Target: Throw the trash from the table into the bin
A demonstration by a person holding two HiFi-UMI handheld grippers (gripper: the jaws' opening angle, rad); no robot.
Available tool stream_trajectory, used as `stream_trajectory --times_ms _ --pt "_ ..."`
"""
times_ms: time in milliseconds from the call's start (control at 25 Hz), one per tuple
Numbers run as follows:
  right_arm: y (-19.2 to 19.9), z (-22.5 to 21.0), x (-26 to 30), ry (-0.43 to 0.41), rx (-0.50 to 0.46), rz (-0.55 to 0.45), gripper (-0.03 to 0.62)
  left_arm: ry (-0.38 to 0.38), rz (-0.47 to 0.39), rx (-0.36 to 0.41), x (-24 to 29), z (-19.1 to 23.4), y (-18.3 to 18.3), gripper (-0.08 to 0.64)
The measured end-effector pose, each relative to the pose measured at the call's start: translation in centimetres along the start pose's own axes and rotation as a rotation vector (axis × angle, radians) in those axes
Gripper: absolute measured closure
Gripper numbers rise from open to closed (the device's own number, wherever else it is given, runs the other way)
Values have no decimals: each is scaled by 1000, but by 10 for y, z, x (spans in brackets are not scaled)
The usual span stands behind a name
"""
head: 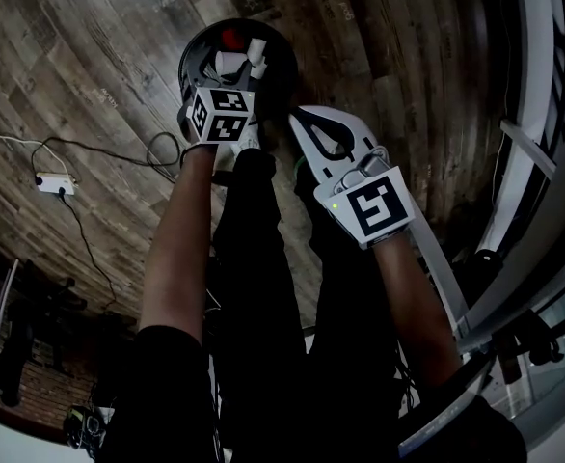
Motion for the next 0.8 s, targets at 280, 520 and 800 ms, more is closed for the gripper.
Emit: stream_trajectory --times_ms 280,520,800 --pt "-10 12 -10 -21 -8 -9 588 0 -13 -1 -26 -4 -11 463" --pt "-30 18 -29 -10 -22 -25 588 -6 -25 3 -58 -6 -29 549" --pt "-64 32 -58 -8 -24 -52 588 -3 -66 -13 -113 -21 -52 549"
Point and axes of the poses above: the fingertips, and each gripper's own axes: x forward along the fingers, z to its left, y out of its underside, the point moved 8 cm from there along -x, backward along the fingers, and after that the axes turned 9 degrees about y, right-handed, at the moved point
